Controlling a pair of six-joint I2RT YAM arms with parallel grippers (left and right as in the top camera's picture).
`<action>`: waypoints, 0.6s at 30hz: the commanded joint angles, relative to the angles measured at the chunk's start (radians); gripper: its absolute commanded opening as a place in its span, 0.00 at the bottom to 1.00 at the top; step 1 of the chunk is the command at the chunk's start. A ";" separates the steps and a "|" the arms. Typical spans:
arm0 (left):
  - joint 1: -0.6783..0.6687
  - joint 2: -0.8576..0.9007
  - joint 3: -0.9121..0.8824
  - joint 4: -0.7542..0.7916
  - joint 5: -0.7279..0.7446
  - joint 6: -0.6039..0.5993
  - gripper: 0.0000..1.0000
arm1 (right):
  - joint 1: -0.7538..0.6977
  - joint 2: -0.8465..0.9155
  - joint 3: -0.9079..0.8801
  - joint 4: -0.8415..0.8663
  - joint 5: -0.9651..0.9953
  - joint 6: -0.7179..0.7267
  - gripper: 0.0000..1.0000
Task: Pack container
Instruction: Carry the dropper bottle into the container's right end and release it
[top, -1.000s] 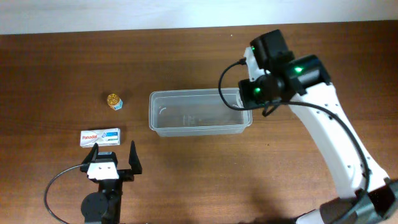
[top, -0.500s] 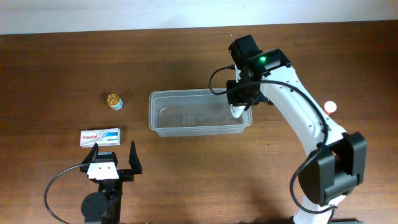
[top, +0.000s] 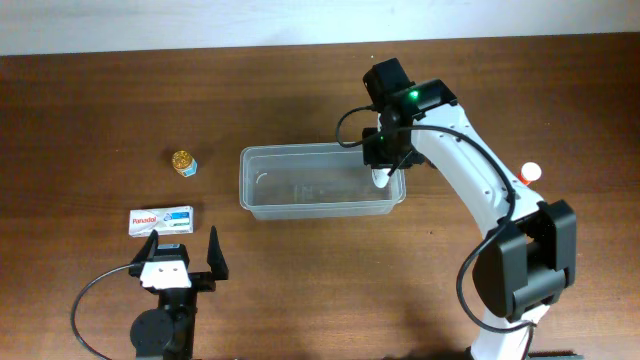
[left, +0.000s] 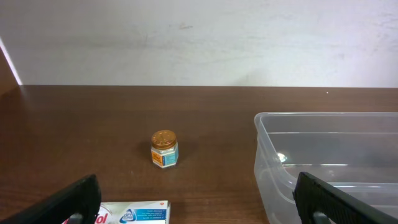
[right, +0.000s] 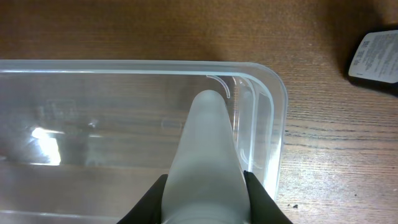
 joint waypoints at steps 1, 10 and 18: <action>0.004 -0.010 -0.001 -0.008 -0.003 0.015 0.99 | 0.010 0.037 0.019 0.008 0.021 0.024 0.13; 0.004 -0.010 -0.001 -0.008 -0.003 0.015 1.00 | 0.009 0.048 -0.016 0.063 0.028 0.026 0.13; 0.004 -0.010 -0.001 -0.008 -0.003 0.015 0.99 | 0.008 0.055 -0.023 0.069 0.047 0.007 0.13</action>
